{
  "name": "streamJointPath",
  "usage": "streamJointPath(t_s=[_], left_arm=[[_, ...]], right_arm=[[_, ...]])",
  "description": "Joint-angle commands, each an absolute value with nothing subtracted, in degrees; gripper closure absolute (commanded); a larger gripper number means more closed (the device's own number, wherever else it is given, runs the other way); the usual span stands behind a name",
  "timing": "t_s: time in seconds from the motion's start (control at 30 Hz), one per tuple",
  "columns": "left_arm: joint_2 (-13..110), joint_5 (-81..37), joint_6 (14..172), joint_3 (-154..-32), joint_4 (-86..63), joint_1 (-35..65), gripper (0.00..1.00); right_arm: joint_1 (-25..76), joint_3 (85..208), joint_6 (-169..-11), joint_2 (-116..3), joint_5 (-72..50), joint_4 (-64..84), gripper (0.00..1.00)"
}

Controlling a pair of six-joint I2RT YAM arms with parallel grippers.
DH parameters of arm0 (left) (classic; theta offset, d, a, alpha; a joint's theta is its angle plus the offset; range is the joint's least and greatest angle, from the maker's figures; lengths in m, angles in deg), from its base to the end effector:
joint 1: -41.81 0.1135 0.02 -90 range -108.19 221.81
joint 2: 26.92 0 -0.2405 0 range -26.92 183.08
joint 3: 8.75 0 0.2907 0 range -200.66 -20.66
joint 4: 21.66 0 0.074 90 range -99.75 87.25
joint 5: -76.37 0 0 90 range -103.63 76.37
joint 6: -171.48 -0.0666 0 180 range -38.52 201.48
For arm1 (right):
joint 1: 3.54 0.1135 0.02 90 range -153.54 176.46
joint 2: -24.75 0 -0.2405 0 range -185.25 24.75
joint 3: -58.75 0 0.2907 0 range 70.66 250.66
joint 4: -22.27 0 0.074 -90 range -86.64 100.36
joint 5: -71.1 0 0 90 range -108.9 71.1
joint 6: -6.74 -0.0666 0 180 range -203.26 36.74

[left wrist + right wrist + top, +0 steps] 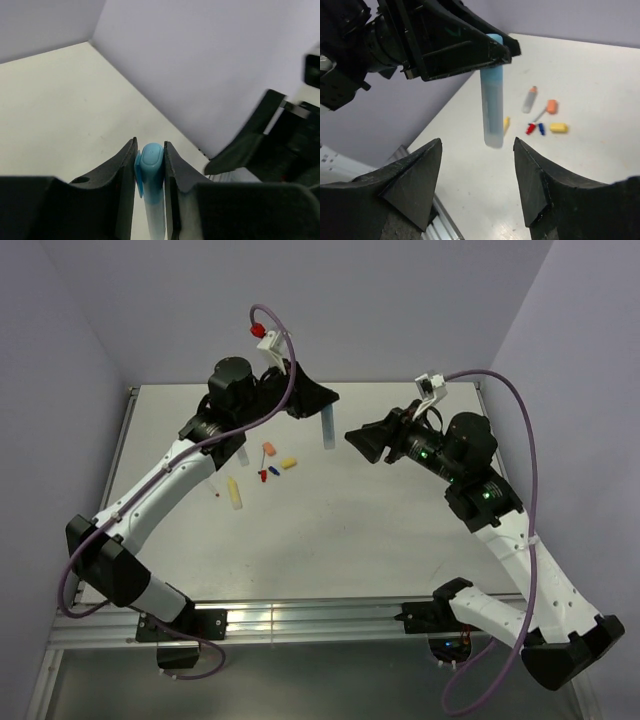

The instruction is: Insert the pens into the pen caps

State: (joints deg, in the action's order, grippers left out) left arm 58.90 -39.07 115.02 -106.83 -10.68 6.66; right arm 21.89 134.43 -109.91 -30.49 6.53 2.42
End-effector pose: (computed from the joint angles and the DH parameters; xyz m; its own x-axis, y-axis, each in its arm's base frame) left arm 0.3275 -0.2656 0.4181 -0.4660 -0.2821 -0.8386 0.7361 0.4022 -0.5444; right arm 0.2491 0.1501 0.4140 -0.3396 0.2871 -0.8957 -0.6974 0.5622 0.4446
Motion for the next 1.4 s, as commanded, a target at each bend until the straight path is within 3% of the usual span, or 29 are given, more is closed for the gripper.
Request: streamJointPath(t_s=[0.0, 0.27, 0.47, 0.77, 0.93, 1.17, 1.37], left_arm=[[63.3, -37.3, 115.2, -111.2, -9.9, 8.0, 1.0], [88.5, -25.9, 112.0, -124.7, -0.8, 8.9, 1.0], [107.9, -25.1, 111.8, -140.7, 4.3, 9.6, 1.0], [117.4, -25.1, 112.2, -147.2, 6.2, 11.0, 0.99], [117.0, -23.9, 111.9, -143.4, 4.4, 11.0, 0.87], [115.0, -23.0, 112.6, -140.0, 1.4, 11.0, 0.55], [111.3, -22.4, 113.0, -138.3, -0.3, 11.1, 0.42]], right_arm=[[21.3, 134.0, -108.1, -27.8, -4.5, -3.9, 0.33], [21.2, 132.6, -106.7, -24.4, -14.1, -9.7, 0.29], [21.2, 131.5, -107.3, -23.9, -15.3, -10.6, 0.27], [21.2, 131.2, -107.4, -25.1, -14.3, -9.9, 0.27], [21.2, 131.0, -107.5, -25.8, -14.1, -9.2, 0.27], [21.2, 131.1, -107.2, -26.4, -14.1, -9.3, 0.26], [21.2, 131.5, -106.8, -26.8, -14.0, -9.7, 0.24]])
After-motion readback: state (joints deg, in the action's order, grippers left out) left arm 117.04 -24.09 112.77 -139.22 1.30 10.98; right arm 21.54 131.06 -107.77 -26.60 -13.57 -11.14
